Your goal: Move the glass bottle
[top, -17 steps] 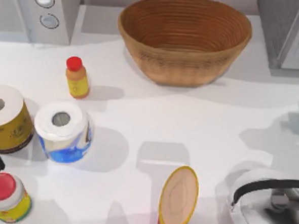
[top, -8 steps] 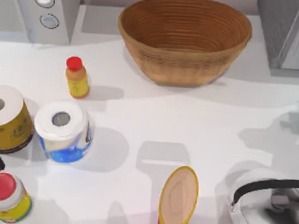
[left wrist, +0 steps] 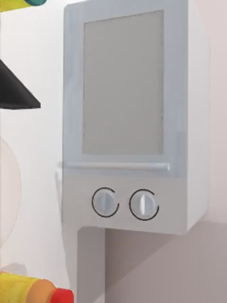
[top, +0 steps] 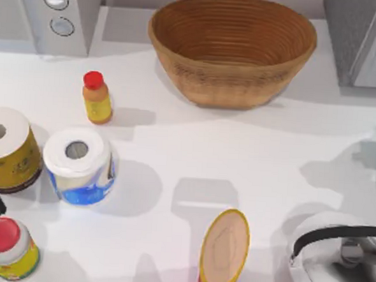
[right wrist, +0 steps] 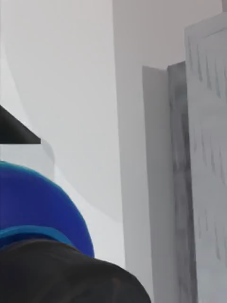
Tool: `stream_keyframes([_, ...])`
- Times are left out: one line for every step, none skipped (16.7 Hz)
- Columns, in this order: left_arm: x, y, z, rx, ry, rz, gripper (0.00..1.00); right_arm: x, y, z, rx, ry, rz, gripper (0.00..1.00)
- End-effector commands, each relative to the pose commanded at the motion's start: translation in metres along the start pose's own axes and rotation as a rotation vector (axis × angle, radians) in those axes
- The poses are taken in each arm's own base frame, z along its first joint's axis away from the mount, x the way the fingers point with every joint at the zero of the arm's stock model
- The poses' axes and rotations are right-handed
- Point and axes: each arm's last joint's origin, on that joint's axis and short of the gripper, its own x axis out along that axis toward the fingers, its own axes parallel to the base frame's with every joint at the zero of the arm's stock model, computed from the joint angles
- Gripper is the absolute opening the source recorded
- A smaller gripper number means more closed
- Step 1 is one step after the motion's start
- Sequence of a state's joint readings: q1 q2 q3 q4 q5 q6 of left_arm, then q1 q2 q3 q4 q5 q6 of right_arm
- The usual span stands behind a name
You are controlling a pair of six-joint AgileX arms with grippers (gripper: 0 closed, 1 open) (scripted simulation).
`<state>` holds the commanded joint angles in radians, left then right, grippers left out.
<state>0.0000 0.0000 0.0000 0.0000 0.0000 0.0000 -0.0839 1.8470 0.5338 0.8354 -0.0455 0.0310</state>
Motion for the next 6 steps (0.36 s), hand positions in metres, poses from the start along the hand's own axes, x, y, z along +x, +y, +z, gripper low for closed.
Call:
stream_keyframes([0.0000, 0.0000, 0.0000, 0.000, 0.000, 0.000, 1.00, 0.0000, 0.0000, 0.0000, 0.000, 0.000, 0.000, 1.00])
stream_keyframes([0.0000, 0.0000, 0.0000, 0.000, 0.000, 0.000, 1.00, 0.0000, 0.0000, 0.0000, 0.000, 0.000, 0.000, 1.00])
stream_keyframes([0.0000, 0.0000, 0.0000, 0.000, 0.000, 0.000, 1.00, 0.0000, 0.0000, 0.0000, 0.000, 0.000, 0.000, 1.00])
stream_keyframes([0.0000, 0.0000, 0.0000, 0.000, 0.000, 0.000, 1.00, 0.0000, 0.0000, 0.0000, 0.000, 0.000, 0.000, 1.00])
stream_keyframes([0.0000, 0.0000, 0.0000, 0.000, 0.000, 0.000, 1.00, 0.0000, 0.0000, 0.0000, 0.000, 0.000, 0.000, 1.00])
stream_keyframes([0.0000, 0.0000, 0.0000, 0.000, 0.000, 0.000, 1.00, 0.0000, 0.0000, 0.0000, 0.000, 0.000, 0.000, 1.00])
